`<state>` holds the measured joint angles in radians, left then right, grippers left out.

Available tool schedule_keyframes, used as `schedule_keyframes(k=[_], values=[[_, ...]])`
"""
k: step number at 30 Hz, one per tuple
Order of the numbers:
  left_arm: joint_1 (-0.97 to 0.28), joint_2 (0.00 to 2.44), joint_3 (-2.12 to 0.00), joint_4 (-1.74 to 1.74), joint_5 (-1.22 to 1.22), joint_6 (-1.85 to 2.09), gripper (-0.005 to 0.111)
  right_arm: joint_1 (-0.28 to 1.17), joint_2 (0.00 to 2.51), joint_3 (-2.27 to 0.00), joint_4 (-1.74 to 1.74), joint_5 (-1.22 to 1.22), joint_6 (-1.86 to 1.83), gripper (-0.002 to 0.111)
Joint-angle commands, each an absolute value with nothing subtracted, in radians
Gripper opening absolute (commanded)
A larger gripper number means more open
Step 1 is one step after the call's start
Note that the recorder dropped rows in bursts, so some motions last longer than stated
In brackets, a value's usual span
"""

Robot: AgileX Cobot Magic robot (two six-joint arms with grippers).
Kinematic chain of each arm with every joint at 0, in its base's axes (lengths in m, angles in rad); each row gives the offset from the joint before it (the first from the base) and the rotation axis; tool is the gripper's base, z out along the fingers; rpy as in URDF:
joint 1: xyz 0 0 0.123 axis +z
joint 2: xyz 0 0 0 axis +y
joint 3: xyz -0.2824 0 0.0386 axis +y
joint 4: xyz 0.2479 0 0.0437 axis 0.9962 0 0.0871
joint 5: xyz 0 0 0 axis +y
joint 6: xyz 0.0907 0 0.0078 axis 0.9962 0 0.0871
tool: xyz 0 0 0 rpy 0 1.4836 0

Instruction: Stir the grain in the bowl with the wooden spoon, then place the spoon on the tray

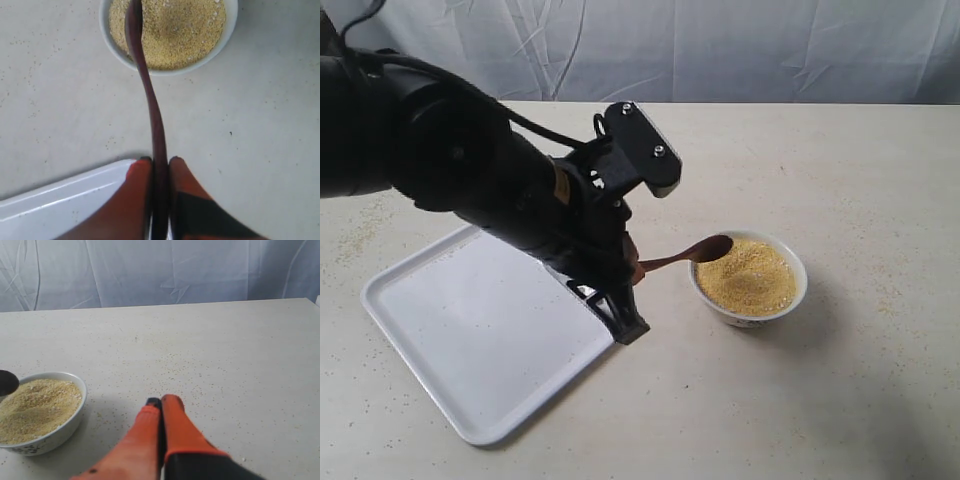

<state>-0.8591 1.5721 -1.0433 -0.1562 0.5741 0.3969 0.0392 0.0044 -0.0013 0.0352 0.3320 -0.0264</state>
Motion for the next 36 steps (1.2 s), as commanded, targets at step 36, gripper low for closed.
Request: schedule_keyframes(k=[36], values=[[-0.857,1.811,-1.206,-0.369,0.657,0.509,0.000,0.043,0.000,0.000,0.034,0.324,-0.026,-0.001]])
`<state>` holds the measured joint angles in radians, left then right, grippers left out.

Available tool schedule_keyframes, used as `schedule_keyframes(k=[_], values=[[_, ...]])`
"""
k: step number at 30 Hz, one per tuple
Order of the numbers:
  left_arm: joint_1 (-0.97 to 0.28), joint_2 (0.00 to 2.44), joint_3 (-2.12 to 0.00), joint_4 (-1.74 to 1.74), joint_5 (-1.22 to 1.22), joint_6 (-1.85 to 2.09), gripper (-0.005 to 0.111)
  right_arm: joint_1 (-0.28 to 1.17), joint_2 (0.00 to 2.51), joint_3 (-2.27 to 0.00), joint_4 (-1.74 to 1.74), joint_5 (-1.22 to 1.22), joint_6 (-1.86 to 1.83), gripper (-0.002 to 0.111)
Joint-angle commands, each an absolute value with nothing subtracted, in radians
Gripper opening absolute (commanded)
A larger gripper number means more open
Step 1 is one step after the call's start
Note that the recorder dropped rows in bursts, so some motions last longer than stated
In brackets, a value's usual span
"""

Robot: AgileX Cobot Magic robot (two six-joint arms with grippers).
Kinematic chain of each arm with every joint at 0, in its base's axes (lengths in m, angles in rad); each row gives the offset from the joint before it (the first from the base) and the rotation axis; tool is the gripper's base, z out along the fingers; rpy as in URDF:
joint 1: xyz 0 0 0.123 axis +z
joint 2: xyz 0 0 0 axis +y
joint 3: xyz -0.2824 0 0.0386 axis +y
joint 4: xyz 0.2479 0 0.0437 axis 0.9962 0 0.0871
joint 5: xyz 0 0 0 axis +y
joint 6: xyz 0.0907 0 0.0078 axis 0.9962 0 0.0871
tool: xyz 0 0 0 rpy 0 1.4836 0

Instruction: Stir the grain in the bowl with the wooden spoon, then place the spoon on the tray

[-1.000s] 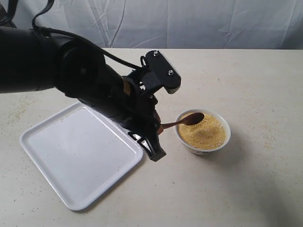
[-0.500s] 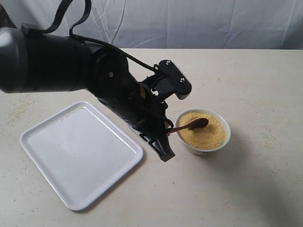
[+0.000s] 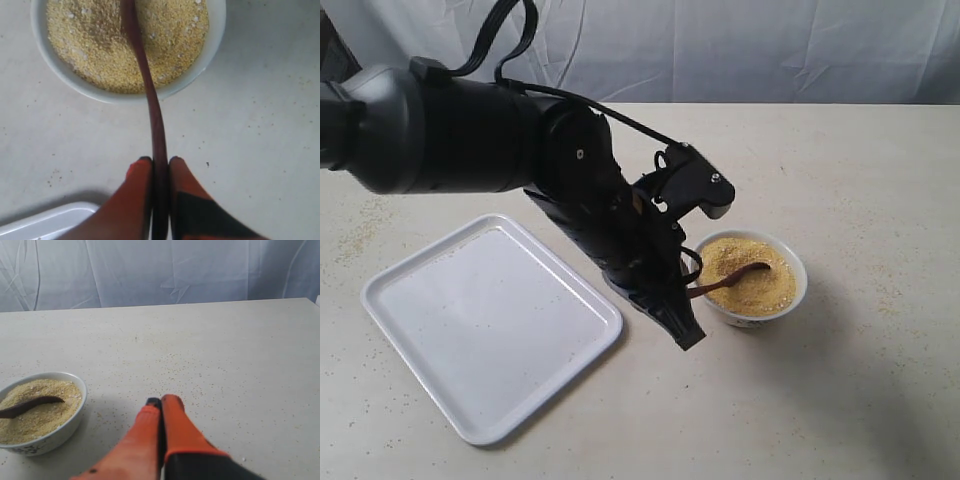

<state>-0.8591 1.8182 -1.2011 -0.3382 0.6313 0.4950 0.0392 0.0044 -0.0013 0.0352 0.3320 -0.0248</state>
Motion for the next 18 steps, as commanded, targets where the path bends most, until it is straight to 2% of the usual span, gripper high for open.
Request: schedule_keyframes(k=[1,18], values=[[-0.857,1.809,-1.206,-0.369,0.657,0.509,0.000,0.043,0.000,0.000,0.034,0.324,-0.026,-0.001],[-0.857,1.785,-1.209,-0.321,0.651,0.509,0.000,0.043,0.000,0.000,0.034,0.326,-0.026,-0.001]])
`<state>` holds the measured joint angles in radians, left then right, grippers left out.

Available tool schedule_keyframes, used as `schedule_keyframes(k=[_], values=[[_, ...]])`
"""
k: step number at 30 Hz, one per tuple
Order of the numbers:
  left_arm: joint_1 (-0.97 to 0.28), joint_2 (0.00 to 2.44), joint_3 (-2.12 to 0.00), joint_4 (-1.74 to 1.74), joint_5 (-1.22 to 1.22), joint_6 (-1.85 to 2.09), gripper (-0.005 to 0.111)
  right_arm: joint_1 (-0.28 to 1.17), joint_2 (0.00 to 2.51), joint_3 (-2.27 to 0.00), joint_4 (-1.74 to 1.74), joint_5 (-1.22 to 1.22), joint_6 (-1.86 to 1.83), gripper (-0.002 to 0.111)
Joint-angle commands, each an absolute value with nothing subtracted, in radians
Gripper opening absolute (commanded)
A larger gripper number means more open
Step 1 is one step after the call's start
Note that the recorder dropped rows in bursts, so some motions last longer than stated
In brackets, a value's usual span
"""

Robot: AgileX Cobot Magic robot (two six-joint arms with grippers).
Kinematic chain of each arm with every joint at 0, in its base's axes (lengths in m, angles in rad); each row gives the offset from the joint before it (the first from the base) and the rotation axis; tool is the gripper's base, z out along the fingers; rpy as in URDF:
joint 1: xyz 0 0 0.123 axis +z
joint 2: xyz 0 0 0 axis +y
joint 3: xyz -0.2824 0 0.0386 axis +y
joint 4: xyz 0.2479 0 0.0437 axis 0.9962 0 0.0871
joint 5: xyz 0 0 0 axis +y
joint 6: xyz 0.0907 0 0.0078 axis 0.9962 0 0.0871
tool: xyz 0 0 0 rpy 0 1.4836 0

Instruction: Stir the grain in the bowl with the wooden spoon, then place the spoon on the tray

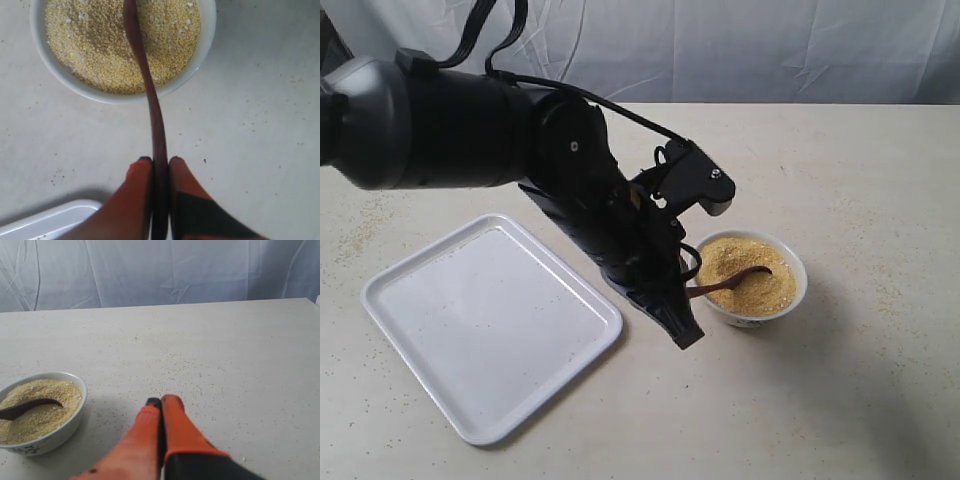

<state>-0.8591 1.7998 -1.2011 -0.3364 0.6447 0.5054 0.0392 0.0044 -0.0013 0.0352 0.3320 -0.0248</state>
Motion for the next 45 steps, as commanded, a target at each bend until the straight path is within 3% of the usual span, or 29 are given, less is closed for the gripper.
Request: schedule_keyframes(k=[1,32,45], values=[[-0.857,1.780,-1.209,-0.316,0.651,0.509,0.000,0.043,0.000,0.000,0.034,0.326,-0.026,-0.001],[-0.800,1.792,-1.205,-0.230,0.638,0.539,0.000,0.043,0.000,0.000,0.034,0.326,-0.026,-0.001],[-0.800,1.792,-1.205,-0.401,0.706,0.696,0.000,0.043,0.000,0.000,0.034,0.324,-0.026,-0.001]])
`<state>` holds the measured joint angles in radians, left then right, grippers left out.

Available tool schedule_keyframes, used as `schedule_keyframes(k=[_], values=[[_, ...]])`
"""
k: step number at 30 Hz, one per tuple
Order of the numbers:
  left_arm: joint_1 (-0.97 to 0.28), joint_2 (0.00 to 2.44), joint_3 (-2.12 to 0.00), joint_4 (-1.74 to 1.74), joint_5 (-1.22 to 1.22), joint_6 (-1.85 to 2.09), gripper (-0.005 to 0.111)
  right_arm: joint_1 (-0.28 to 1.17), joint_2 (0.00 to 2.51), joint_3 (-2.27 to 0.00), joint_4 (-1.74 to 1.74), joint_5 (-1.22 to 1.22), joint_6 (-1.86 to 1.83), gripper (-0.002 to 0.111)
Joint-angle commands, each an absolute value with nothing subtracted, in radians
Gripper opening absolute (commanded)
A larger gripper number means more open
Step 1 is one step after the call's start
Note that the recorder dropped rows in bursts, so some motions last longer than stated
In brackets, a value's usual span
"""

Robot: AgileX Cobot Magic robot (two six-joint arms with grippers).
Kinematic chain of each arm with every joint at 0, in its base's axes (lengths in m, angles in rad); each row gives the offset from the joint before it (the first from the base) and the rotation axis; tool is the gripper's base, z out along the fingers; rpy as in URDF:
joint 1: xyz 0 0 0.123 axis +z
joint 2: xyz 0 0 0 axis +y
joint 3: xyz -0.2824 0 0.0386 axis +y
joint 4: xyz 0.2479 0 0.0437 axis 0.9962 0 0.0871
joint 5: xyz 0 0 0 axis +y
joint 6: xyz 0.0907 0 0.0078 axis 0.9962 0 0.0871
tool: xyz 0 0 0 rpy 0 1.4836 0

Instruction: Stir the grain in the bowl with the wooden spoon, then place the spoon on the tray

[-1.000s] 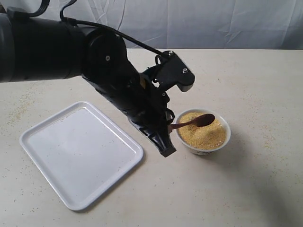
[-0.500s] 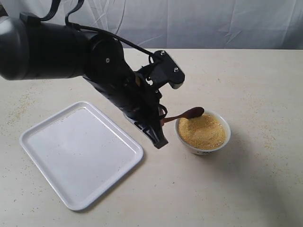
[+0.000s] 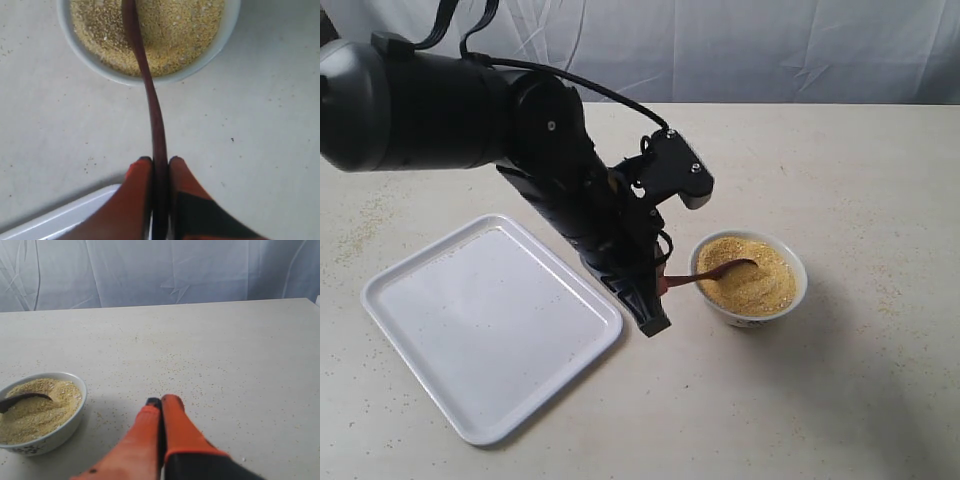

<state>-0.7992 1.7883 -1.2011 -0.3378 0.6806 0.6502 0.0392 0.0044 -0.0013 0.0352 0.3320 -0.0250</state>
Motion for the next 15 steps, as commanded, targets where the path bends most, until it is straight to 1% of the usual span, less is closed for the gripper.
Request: schedule_keyframes(k=[1,15], values=[[-0.800,1.790,-1.205,-0.401,0.708,0.696,0.000,0.043,0.000,0.000,0.034,0.324,-0.026,-0.001],[-0.800,1.707,-1.205,-0.386,0.715,0.696,0.000,0.043,0.000,0.000,0.034,0.324,-0.026,-0.001]])
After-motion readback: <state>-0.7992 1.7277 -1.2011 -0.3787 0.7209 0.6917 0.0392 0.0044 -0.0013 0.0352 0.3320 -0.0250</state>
